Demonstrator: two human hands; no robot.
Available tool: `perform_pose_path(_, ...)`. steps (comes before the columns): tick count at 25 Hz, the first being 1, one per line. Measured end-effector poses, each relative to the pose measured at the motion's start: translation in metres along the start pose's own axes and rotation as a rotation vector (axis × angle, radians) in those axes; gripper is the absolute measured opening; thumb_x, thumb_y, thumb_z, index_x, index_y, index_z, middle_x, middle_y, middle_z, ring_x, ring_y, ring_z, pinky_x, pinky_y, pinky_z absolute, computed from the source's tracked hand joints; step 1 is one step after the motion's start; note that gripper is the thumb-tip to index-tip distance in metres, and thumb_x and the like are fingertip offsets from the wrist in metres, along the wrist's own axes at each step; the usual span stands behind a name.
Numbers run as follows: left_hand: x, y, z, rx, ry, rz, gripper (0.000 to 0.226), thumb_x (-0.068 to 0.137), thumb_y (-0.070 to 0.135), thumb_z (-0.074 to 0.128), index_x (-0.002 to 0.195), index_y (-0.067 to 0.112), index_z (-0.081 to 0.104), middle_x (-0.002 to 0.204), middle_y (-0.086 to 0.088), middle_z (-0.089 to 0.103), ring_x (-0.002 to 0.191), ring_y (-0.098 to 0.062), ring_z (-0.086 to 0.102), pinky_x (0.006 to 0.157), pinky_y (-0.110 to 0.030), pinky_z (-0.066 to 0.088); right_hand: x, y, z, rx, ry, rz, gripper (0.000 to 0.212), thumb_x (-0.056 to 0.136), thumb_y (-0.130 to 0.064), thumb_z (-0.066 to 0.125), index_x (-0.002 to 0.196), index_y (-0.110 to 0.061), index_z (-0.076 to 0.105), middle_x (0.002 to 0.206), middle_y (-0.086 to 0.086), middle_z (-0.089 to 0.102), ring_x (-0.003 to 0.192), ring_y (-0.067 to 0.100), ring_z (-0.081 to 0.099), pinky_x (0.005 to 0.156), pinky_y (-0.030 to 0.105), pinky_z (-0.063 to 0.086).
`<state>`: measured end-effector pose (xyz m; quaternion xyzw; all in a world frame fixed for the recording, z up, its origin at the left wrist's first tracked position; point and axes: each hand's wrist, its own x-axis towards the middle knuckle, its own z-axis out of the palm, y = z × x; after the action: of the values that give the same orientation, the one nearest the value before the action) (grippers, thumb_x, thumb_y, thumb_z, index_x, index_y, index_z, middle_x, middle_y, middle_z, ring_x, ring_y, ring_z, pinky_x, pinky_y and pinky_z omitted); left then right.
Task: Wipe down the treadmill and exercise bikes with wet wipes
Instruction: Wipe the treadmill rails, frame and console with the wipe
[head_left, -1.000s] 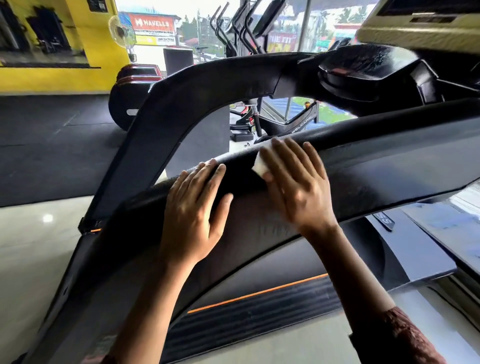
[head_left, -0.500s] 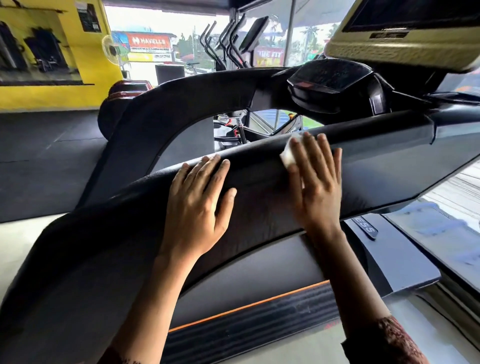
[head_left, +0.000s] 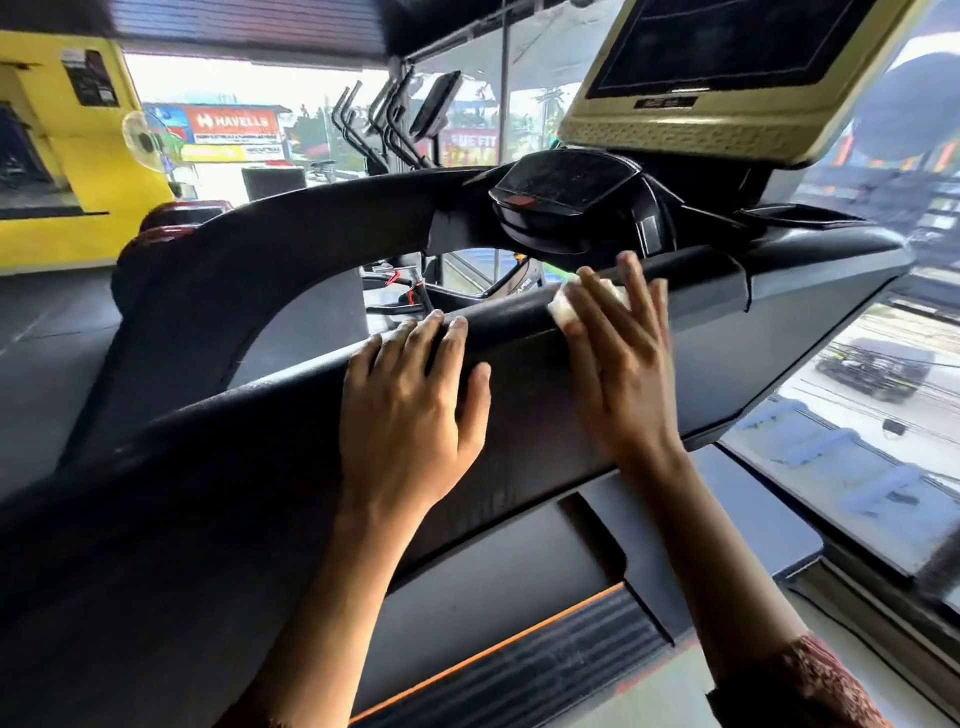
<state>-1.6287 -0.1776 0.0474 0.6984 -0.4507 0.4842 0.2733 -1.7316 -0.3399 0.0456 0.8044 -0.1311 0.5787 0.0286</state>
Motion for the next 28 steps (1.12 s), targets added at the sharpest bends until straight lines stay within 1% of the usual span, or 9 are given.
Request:
perform_pose_path(4, 0.019, 0.033, 0.023, 0.009, 0.010, -0.002, 0.039, 0.095, 0.031, 0.046, 0.114, 0.004, 0.066, 0.114, -0.013, 0.068, 0.104, -0.031, 0.064, 0.090, -0.044, 0.044, 0.006, 0.016, -0.001, 0.113, -0.107, -0.274, 0.036, 0.096, -0.013, 0.046, 0.125, 0.005, 0.058, 0.132, 0.020, 0.055, 0.128, 0.034, 0.048, 0.111, 0.046, 0.033)
perform_pose_path(6, 0.027, 0.050, 0.034, 0.032, 0.021, -0.005, 0.039, 0.096, 0.032, 0.046, 0.113, 0.004, 0.067, 0.114, -0.013, 0.068, 0.104, -0.030, 0.064, 0.090, -0.043, 0.042, 0.010, 0.057, -0.011, 0.066, -0.065, -0.260, 0.036, 0.098, -0.014, 0.042, 0.124, 0.004, 0.059, 0.131, 0.019, 0.057, 0.125, 0.032, 0.051, 0.107, 0.050, 0.037)
perform_pose_path(10, 0.044, 0.083, 0.058, 0.034, 0.031, -0.006, 0.037, 0.094, 0.032, 0.050, 0.112, 0.005, 0.068, 0.112, -0.012, 0.068, 0.103, -0.031, 0.064, 0.089, -0.043, 0.044, 0.016, 0.119, -0.025, 0.023, 0.043, -0.011, 0.037, 0.099, -0.016, 0.036, 0.124, 0.000, 0.058, 0.130, 0.016, 0.057, 0.126, 0.032, 0.049, 0.109, 0.053, 0.030)
perform_pose_path(15, 0.066, 0.128, 0.086, 0.035, 0.012, 0.037, 0.037, 0.093, 0.032, 0.050, 0.113, 0.005, 0.067, 0.114, -0.013, 0.067, 0.103, -0.032, 0.063, 0.090, -0.043, 0.042, 0.018, 0.138, -0.028, 0.070, -0.069, -0.294, 0.040, 0.102, -0.022, 0.035, 0.127, 0.000, 0.057, 0.135, 0.016, 0.054, 0.128, 0.028, 0.049, 0.111, 0.046, 0.031)
perform_pose_path(20, 0.080, 0.158, 0.106, 0.063, 0.028, 0.048, 0.038, 0.094, 0.032, 0.050, 0.114, 0.005, 0.067, 0.115, -0.012, 0.067, 0.103, -0.031, 0.064, 0.090, -0.043, 0.042, 0.016, 0.218, -0.043, 0.090, 0.149, 0.149, 0.039, 0.101, -0.019, 0.035, 0.125, 0.001, 0.058, 0.131, 0.016, 0.057, 0.127, 0.030, 0.048, 0.107, 0.058, 0.029)
perform_pose_path(22, 0.088, 0.174, 0.118, 0.047, 0.013, 0.083, 0.038, 0.093, 0.031, 0.051, 0.116, 0.005, 0.066, 0.117, -0.013, 0.066, 0.104, -0.032, 0.064, 0.091, -0.044, 0.043, 0.017, 0.215, -0.044, 0.129, 0.111, 0.125, 0.041, 0.102, -0.022, 0.033, 0.127, 0.001, 0.057, 0.134, 0.016, 0.054, 0.131, 0.030, 0.045, 0.113, 0.055, 0.023)
perform_pose_path(25, 0.098, 0.199, 0.135, 0.022, -0.010, 0.125, 0.039, 0.093, 0.031, 0.051, 0.118, 0.005, 0.066, 0.120, -0.014, 0.065, 0.109, -0.032, 0.062, 0.095, -0.044, 0.041, 0.014, 0.219, -0.050, 0.129, -0.036, -0.145, 0.042, 0.103, -0.024, 0.032, 0.132, -0.001, 0.052, 0.139, 0.015, 0.050, 0.133, 0.028, 0.043, 0.115, 0.047, 0.022)
perform_pose_path(26, 0.100, 0.207, 0.140, 0.020, -0.016, 0.130, 0.039, 0.093, 0.031, 0.052, 0.119, 0.005, 0.065, 0.122, -0.014, 0.065, 0.110, -0.032, 0.062, 0.097, -0.044, 0.040, 0.015, 0.237, -0.054, 0.100, -0.047, -0.154, 0.042, 0.103, -0.024, 0.031, 0.132, -0.002, 0.052, 0.140, 0.014, 0.050, 0.133, 0.027, 0.043, 0.115, 0.048, 0.023)
perform_pose_path(28, 0.103, 0.220, 0.148, 0.014, -0.021, 0.136, 0.039, 0.093, 0.030, 0.052, 0.121, 0.005, 0.064, 0.124, -0.015, 0.063, 0.112, -0.033, 0.061, 0.099, -0.046, 0.039, 0.018, 0.284, -0.061, 0.051, 0.005, 0.017, 0.043, 0.103, -0.023, 0.030, 0.131, -0.002, 0.054, 0.139, 0.013, 0.051, 0.134, 0.026, 0.042, 0.113, 0.054, 0.024)
